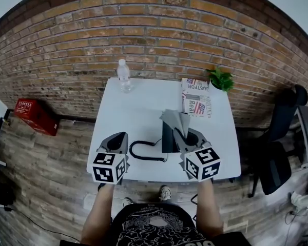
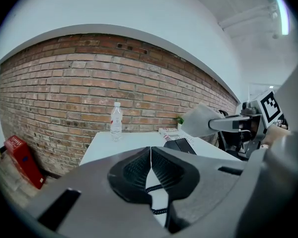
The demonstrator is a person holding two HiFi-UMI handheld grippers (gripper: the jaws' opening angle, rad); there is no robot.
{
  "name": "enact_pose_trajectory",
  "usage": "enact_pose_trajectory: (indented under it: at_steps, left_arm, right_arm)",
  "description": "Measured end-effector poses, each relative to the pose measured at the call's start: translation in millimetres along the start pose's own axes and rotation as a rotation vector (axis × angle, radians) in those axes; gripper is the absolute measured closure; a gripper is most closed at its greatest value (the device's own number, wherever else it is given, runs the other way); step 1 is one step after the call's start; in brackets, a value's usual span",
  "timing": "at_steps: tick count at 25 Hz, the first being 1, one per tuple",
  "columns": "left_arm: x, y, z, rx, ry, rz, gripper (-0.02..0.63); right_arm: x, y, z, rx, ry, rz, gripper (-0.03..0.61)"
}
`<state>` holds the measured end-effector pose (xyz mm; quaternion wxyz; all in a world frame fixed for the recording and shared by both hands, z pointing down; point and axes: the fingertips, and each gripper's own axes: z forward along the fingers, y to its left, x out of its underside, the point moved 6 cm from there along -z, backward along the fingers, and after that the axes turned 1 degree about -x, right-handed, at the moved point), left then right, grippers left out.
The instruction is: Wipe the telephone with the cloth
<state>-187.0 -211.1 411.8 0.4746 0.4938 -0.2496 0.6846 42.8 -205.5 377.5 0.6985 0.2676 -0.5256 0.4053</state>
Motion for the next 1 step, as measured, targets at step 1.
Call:
enact_pose_trajectory:
  at_steps: [1]
  left_arm:
    - [0.2,-0.5,0.4,0.002,0.001,0.0,0.607]
  right_arm:
    - [0.2,-0.2,0.2,-0.001,0.0,0.001,0.566]
